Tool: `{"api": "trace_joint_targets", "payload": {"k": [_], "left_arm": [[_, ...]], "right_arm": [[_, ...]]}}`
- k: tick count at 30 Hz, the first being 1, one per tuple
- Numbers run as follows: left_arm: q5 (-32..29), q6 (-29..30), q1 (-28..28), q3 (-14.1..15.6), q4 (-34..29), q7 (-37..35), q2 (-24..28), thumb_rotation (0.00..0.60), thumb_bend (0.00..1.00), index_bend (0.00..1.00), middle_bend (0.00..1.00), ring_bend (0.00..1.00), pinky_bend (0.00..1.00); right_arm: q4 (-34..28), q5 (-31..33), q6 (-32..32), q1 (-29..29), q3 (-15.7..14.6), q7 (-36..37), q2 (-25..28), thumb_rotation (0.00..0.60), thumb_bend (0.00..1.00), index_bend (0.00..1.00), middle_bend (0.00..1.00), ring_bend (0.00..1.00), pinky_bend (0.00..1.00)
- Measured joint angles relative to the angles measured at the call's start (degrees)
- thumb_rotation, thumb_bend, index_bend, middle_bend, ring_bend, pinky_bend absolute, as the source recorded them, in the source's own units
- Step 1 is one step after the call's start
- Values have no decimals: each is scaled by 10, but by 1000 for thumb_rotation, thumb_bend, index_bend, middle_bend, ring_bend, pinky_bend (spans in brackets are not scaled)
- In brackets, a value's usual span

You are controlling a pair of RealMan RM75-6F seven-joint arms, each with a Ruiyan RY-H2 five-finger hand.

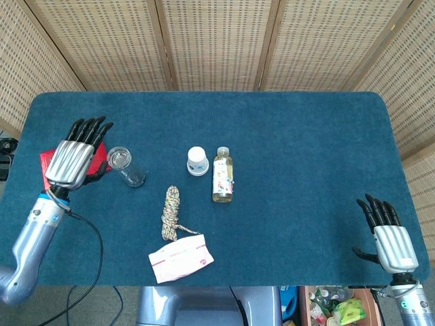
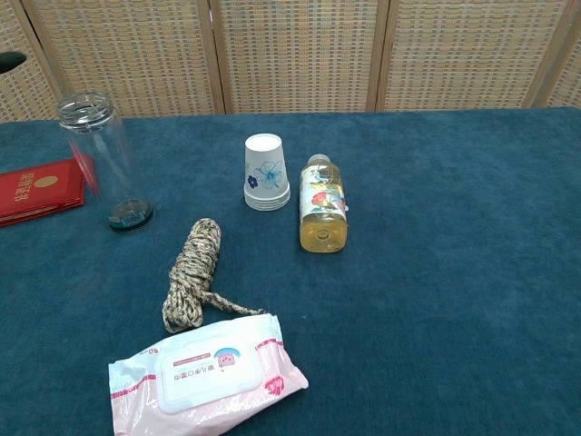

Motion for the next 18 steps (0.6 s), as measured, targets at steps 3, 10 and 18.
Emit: {"api": "trace_joint_targets", "payload": {"k": [3,10,18], "left_arm": [[66,55,53,35,-1,-9,-11,600,270,0,0,0,0],[137,149,155,100,26,5,-60,600,132,0,0,0,0],[158,189,222,131,50,38,-88,600,76,0,0,0,0]], "right_arm": [[-3,-4,3,-1,-1,-4,0,600,0,67,0,0,0],[-7,-10,11,-2,-1,-13,-1,600,0,60,0,0,0],[-15,-20,23,-6,-3,-17,2,600,0,45,0,0,0]]}}
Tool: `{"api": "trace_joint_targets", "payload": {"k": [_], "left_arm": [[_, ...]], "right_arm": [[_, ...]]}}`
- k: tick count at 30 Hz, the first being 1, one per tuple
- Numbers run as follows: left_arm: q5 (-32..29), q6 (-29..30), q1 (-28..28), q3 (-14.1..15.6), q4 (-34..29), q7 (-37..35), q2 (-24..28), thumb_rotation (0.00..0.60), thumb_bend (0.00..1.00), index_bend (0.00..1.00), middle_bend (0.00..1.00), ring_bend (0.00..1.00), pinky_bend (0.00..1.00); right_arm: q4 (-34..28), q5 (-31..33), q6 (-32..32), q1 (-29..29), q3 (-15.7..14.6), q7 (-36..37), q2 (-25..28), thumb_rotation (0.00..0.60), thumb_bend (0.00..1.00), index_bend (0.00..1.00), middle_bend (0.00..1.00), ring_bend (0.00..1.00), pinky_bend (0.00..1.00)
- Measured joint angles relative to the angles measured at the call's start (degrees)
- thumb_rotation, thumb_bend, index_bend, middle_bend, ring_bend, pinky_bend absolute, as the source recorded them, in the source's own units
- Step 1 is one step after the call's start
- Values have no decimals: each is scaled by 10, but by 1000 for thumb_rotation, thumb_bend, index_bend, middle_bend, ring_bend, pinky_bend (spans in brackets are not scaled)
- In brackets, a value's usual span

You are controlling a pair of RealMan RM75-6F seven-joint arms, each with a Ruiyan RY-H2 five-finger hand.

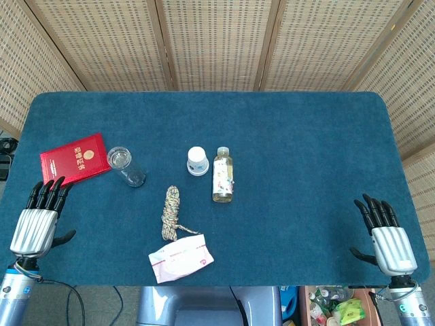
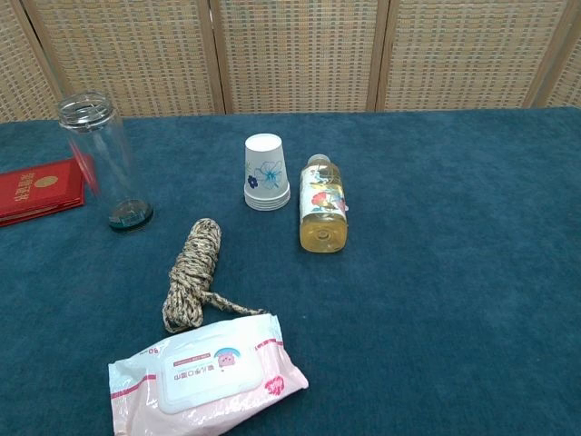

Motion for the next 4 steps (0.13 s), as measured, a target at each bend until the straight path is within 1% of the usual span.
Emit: {"api": "trace_joint_targets", "payload": {"k": [4], "left_arm": [[7,3,19,3,19,0,-9,600,75,0,0,0,0]], "right_arm": [[-3,-5,5,-2,-1,-2,2,600,0,46,0,0,0]]}}
